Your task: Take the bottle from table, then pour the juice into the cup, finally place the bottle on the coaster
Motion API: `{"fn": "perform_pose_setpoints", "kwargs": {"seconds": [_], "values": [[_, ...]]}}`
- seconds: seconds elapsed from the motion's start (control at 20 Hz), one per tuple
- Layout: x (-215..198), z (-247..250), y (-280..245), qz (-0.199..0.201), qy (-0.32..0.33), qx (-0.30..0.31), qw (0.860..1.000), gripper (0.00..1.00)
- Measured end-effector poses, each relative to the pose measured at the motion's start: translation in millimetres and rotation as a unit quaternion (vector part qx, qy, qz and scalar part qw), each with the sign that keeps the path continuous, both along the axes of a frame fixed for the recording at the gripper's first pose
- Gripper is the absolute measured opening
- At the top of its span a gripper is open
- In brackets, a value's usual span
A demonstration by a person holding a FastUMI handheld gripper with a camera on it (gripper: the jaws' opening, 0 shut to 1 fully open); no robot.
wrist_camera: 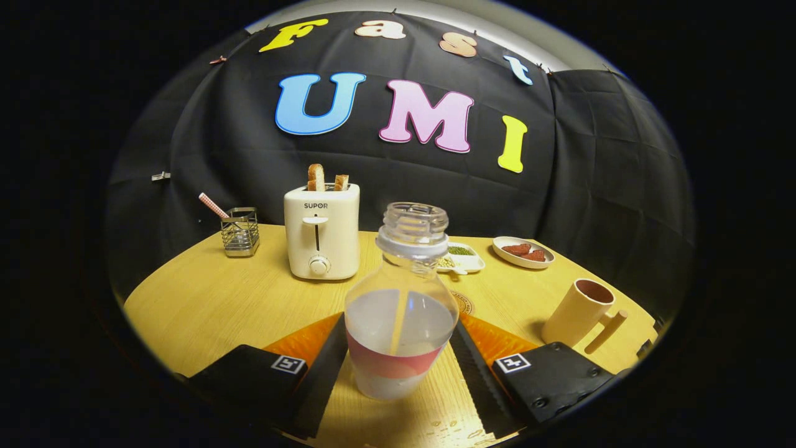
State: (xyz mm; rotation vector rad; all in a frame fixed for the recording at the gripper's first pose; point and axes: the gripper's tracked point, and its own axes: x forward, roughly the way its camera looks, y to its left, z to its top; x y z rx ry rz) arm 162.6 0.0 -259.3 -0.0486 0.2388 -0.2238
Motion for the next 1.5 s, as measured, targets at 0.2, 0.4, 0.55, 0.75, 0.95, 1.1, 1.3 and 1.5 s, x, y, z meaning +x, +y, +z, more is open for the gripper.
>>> {"fn": "perform_pose_setpoints", "kwargs": {"seconds": [0.2,0.4,0.55,0.75,0.95,1.1,1.3,1.5], "values": [[4,1,0,0.000,-0.003,0.014,1.000,0.81],[3,1,-1,0.007,-0.003,0.024,1.000,0.79],[3,1,-2,0.020,-0.005,0.024,1.000,0.78],[2,3,-4,0.026,-0.004,0.016,1.000,0.76],[-3,22,-11,0.018,-0.011,0.046,0.999,0.72],[-6,40,-16,0.006,-0.017,0.121,0.992,0.72],[-11,65,-35,-0.032,-0.030,0.243,0.969,0.72],[-10,78,-58,-0.070,-0.030,0.336,0.939,0.72]]}}
